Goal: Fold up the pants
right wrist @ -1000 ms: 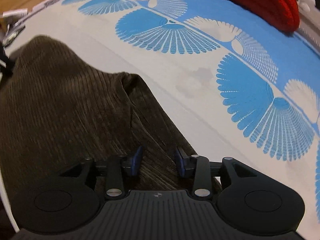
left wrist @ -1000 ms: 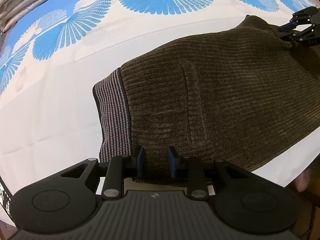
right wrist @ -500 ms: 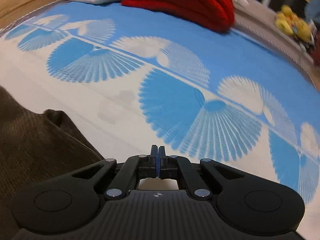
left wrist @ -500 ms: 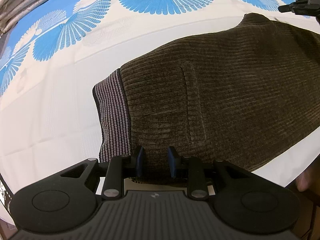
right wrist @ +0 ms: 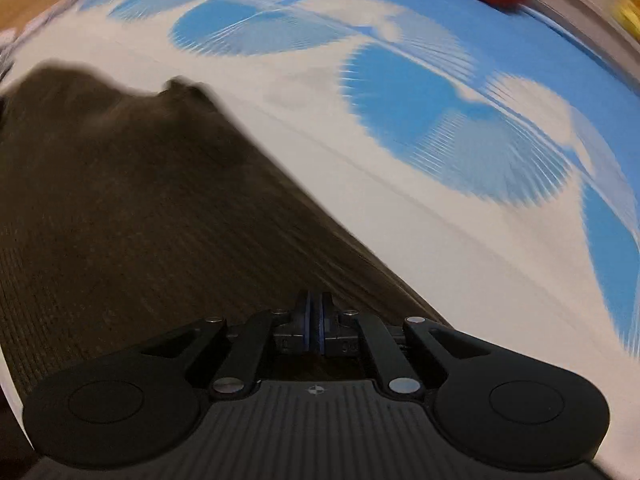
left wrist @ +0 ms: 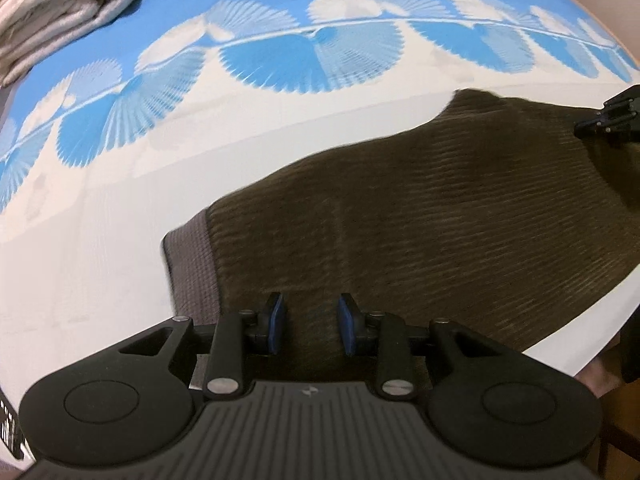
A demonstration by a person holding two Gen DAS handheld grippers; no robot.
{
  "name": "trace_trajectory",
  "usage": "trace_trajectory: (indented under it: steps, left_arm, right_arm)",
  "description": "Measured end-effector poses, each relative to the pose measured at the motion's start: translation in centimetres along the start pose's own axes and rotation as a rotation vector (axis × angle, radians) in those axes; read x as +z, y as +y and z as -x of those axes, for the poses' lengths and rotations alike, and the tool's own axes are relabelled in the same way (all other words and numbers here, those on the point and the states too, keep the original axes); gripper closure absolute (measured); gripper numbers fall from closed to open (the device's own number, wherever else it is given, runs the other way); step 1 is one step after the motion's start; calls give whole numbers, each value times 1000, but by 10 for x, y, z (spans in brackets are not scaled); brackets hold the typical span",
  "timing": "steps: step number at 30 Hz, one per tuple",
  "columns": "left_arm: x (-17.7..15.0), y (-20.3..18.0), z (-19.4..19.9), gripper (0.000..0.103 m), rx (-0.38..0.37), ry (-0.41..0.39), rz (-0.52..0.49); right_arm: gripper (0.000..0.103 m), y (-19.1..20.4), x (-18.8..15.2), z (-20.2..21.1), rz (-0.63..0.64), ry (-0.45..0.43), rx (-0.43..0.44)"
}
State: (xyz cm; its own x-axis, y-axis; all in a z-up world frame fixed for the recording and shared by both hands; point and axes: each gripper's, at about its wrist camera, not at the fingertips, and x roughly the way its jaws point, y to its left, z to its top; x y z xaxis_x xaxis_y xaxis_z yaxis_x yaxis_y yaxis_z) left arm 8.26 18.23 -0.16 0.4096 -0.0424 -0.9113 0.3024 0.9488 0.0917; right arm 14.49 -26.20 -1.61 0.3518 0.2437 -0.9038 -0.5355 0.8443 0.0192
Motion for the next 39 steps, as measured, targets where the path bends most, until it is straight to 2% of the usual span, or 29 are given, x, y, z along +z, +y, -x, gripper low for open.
trace_trajectory:
  steps: [2, 8, 10, 14, 16, 19, 21, 25, 27, 29, 33, 35, 39]
  left_arm:
    - [6, -10, 3, 70, -9, -17, -12]
    - [29, -44, 12, 70, -33, -80, -33]
    - [37, -59, 17, 70, -45, -110, -39]
    - [52, -89, 28, 70, -51, -179, -49]
    - [57, -102, 36, 70, -55, -218, -46]
    - [63, -114, 51, 69, -55, -279, -15]
    - [65, -118, 62, 66, -52, -317, 40]
    - [63, -120, 79, 64, -119, -349, 186]
    - [62, -127, 81, 64, -136, -345, 216]
    - [60, -133, 81, 64, -135, -338, 205]
    - [56, -145, 73, 64, -75, -318, 135]
    - [53, -142, 66, 64, -43, -302, 128]
    - [48, -124, 61, 64, -28, -283, 156]
  right_arm:
    - [101, -23, -15, 11, -96, -2, -37]
    - [101, -87, -98, 53, -300, 56, -209]
    - [100, -107, -131, 70, -382, 71, -321]
    - [78, -151, -212, 112, -628, 120, -587]
    - [78, -170, -258, 148, -834, 41, -659]
    - [78, -183, -328, 204, -1166, -188, -643]
    - [77, -179, -371, 226, -1364, -323, -554]
    - [73, -161, -415, 223, -1614, -464, -380]
    - [66, -158, -423, 216, -1680, -465, -342]
    - [65, -156, -421, 203, -1709, -451, -315]
    - [64, -159, -399, 181, -1721, -430, -290]
    - [64, -162, -395, 174, -1726, -395, -316]
    - [64, -157, -393, 172, -1773, -420, -378]
